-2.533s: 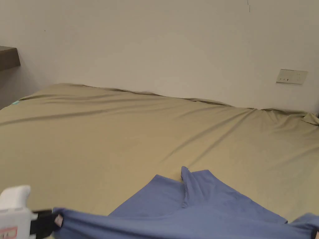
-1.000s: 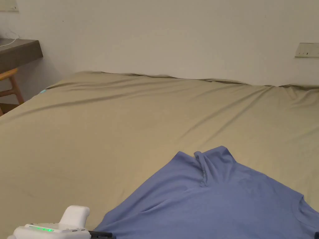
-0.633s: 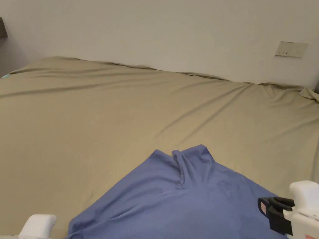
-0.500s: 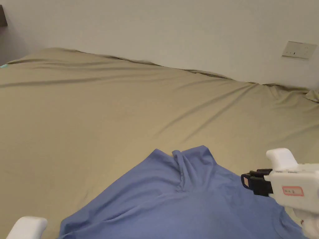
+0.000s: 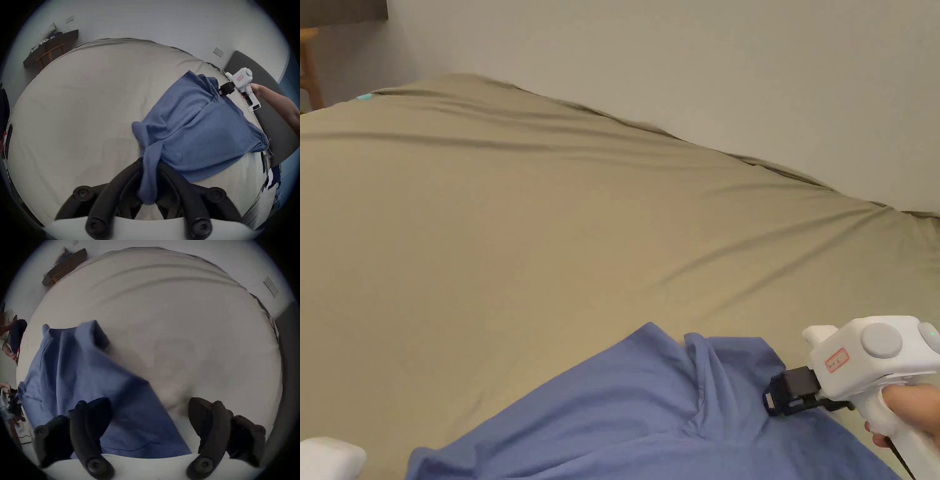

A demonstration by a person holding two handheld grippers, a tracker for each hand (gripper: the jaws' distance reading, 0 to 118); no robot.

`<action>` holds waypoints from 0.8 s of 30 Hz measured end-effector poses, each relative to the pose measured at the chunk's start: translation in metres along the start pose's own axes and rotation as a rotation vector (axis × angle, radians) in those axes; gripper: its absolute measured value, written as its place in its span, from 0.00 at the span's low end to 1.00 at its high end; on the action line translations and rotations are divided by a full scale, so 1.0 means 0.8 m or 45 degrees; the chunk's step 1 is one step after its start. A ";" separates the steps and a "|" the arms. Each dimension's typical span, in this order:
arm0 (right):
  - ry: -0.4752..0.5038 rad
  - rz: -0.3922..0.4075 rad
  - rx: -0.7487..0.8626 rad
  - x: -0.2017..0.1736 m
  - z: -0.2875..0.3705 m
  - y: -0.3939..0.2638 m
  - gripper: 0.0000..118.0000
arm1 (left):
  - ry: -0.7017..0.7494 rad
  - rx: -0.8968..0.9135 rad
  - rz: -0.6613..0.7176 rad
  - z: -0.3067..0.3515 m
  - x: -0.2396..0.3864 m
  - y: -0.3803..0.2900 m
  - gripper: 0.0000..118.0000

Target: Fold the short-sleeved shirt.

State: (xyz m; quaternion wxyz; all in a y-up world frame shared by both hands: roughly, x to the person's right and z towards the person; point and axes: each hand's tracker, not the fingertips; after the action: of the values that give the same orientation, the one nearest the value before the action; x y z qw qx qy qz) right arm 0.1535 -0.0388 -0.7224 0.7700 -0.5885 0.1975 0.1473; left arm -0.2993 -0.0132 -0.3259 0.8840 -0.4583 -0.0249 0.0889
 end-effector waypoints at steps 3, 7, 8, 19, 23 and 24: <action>0.011 -0.081 0.071 0.003 0.021 0.000 0.58 | -0.023 0.021 0.012 0.004 -0.002 0.003 0.08; 0.060 -0.105 0.124 -0.011 0.072 -0.010 0.01 | -0.037 0.022 -0.018 0.011 0.002 0.014 0.08; 0.057 -0.057 0.164 -0.017 0.085 -0.013 0.01 | -0.040 0.028 -0.027 0.014 0.003 0.019 0.08; 0.018 -0.117 0.760 -0.045 0.286 -0.049 0.01 | -0.100 0.217 -0.166 0.084 0.008 0.130 0.08; -0.074 -0.153 0.989 -0.031 0.365 -0.045 0.01 | -0.080 0.292 -0.253 0.108 0.013 0.207 0.08; -0.098 -0.175 1.024 -0.024 0.384 -0.041 0.01 | -0.089 0.306 -0.256 0.113 0.014 0.232 0.08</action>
State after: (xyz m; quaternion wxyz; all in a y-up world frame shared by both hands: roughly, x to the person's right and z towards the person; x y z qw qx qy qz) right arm 0.1920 0.2489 -0.6148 0.9536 -0.2462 0.1708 0.0284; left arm -0.3249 0.1668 -0.4252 0.9355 -0.3411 -0.0906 0.0183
